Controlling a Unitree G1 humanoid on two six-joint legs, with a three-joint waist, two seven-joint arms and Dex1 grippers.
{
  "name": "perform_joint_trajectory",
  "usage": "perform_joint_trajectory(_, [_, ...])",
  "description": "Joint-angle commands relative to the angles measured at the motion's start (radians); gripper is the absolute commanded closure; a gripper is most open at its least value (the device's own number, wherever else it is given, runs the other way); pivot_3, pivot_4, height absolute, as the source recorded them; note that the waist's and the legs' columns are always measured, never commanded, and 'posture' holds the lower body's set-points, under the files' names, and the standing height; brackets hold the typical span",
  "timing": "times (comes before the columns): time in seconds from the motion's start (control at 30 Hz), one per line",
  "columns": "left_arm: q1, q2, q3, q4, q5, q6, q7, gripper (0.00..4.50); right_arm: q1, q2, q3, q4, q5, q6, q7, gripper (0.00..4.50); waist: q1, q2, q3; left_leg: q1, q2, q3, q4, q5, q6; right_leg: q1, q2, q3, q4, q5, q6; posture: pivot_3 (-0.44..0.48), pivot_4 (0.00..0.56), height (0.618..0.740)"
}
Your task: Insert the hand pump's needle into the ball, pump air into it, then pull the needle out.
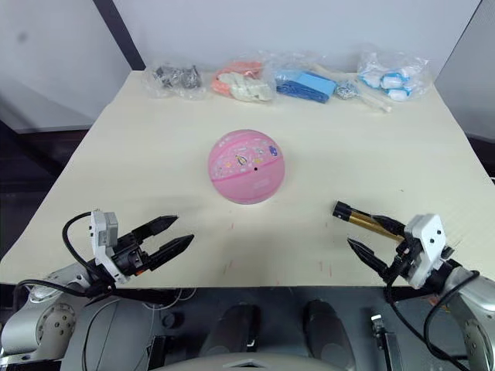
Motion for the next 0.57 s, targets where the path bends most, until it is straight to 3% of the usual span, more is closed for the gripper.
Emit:
perform_joint_trajectory(0.03, [0.035, 0.006, 0.017, 0.034, 0.037, -0.048, -0.007, 0.0, 0.089, 0.016, -0.062, 0.042, -0.018, -0.107, 0.024, 0.1, 0.001, 0.0, -0.001, 0.0, 0.0, 0.0, 0.0, 0.0, 0.0, 0.0, 0.0, 0.0, 0.0, 0.0, 0.0, 0.0, 0.15, 0.74])
perform_joint_trajectory(0.57, [0.08, 0.01, 0.019, 0.102, 0.065, -0.113, -0.03, 0.0, 0.185, 0.055, -0.085, 0.16, -0.023, -0.263, 0.007, 0.1, 0.001, 0.0, -0.001, 0.0, 0.003, 0.003, -0.001, 0.0, 0.0, -0.001, 0.0, 0.002, -0.001, 0.0, 0.0, 0.0, 0.15, 0.74])
